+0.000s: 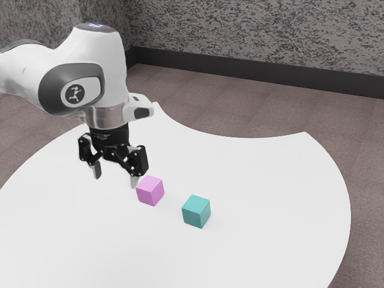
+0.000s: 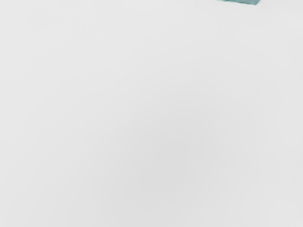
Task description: Pick up the blue block with one arm, and put the blue block on the pink block with one arm
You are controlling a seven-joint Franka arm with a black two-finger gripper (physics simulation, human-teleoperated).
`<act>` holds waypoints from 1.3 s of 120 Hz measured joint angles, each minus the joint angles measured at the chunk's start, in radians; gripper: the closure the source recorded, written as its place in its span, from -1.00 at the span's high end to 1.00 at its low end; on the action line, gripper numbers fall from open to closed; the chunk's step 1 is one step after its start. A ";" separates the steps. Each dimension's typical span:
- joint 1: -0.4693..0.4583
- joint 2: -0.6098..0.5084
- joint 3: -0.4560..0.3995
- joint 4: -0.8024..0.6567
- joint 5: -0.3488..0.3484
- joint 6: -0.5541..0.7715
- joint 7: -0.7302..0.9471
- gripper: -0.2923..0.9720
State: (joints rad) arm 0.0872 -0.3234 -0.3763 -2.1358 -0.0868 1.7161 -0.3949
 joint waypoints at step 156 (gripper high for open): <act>0.000 0.686 -0.041 0.210 0.331 0.543 0.082 0.54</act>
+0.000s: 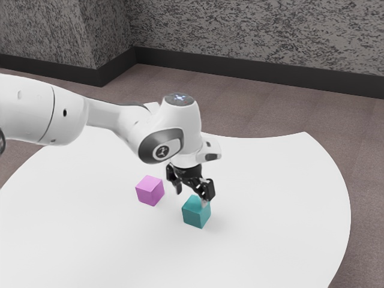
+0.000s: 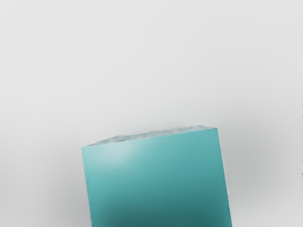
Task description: Pick up the blue block with one arm, and put the blue block on the pink block with one arm
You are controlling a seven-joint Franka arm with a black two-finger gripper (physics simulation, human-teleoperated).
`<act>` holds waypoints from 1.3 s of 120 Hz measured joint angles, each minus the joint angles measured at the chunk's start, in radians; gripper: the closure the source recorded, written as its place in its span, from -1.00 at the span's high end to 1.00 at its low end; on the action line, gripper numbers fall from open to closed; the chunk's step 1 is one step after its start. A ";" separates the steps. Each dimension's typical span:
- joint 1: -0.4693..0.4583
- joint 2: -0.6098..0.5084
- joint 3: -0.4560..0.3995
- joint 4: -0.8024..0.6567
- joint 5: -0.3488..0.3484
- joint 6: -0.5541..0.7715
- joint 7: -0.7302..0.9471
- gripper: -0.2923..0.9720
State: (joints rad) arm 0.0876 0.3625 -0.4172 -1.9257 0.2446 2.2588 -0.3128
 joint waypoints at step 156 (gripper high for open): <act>-0.002 0.113 0.026 0.045 -0.086 0.042 0.096 0.54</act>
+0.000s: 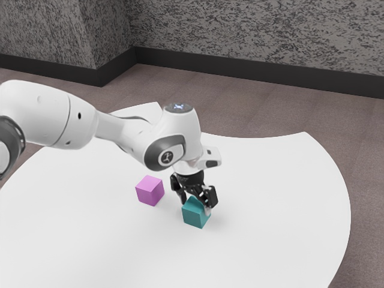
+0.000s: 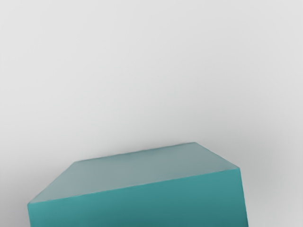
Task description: Pick up the blue block with one arm, and put the blue block on the pink block with one arm
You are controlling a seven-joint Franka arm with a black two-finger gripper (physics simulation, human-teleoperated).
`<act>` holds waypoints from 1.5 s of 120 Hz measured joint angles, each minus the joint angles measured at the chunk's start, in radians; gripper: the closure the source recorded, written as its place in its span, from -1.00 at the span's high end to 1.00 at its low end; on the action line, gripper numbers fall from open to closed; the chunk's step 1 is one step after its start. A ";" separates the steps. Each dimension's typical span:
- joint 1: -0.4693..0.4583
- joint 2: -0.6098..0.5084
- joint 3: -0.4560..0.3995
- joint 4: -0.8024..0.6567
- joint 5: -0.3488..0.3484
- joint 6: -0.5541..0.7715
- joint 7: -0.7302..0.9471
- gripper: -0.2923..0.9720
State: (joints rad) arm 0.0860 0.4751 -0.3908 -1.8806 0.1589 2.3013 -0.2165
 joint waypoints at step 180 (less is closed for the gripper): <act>0.000 0.028 0.001 0.015 0.005 0.006 -0.009 0.07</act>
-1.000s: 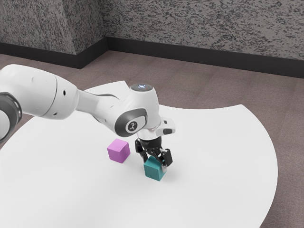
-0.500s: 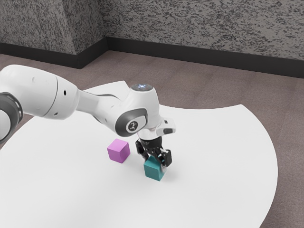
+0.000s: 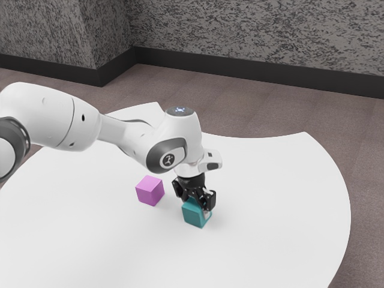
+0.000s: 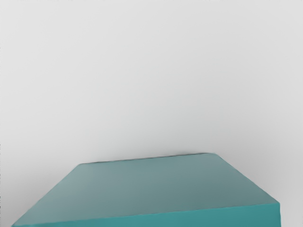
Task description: Pick up the blue block with one arm, and put the blue block on the pink block with one arm
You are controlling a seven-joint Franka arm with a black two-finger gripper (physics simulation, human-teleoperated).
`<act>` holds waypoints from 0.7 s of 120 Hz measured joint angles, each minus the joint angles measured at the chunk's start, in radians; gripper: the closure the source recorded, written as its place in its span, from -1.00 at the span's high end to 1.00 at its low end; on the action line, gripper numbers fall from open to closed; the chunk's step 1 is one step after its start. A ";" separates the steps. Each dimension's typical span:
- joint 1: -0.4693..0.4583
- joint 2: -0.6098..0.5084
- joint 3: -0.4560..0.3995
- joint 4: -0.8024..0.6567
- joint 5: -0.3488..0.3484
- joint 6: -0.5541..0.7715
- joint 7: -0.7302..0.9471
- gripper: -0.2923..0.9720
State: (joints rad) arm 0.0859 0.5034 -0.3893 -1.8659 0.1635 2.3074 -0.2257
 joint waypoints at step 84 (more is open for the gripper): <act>0.001 -0.207 0.086 -0.023 0.003 -0.098 -0.014 0.06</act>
State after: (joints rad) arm 0.0867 0.2964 -0.3029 -1.8892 0.1667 2.2093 -0.2392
